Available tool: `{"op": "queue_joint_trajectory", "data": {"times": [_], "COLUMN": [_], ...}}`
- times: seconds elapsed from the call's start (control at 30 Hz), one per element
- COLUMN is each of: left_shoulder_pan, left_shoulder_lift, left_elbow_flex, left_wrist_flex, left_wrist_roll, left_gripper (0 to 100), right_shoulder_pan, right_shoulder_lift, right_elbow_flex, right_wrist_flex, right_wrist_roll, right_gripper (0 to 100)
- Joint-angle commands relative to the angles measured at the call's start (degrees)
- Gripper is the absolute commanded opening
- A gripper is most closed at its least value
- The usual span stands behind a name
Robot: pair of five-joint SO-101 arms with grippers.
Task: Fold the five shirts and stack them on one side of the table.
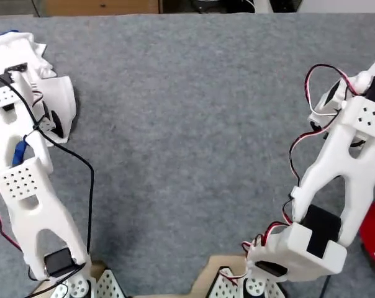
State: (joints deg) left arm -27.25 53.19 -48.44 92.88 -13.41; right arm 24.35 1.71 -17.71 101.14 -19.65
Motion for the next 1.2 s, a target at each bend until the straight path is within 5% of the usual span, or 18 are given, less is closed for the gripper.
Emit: {"op": "queue_joint_trajectory", "data": {"times": [0.0, 0.37, 0.57, 1.17], "left_shoulder_pan": [1.3, 2.2, 6.3, 42.1], "left_shoulder_lift": [0.7, -5.5, -16.7, -51.9], "left_elbow_flex": [-3.1, -24.7, -26.0, -20.0], "left_wrist_flex": [-0.7, 7.9, 7.9, 7.9], "left_wrist_roll": [0.2, 5.4, 5.5, 5.5], "left_gripper": [3, 2, 2, 2], "right_shoulder_pan": [0.0, 0.0, 0.0, -0.4], "right_shoulder_lift": [-3.1, -3.4, -7.2, -17.2], "right_elbow_flex": [0.0, -0.4, 0.0, 15.4], "right_wrist_flex": [0.9, 1.1, 1.0, 0.5], "right_wrist_roll": [-0.4, -0.4, -0.4, 0.0], "right_gripper": [7.0, 6.9, 6.9, 7.2]}}
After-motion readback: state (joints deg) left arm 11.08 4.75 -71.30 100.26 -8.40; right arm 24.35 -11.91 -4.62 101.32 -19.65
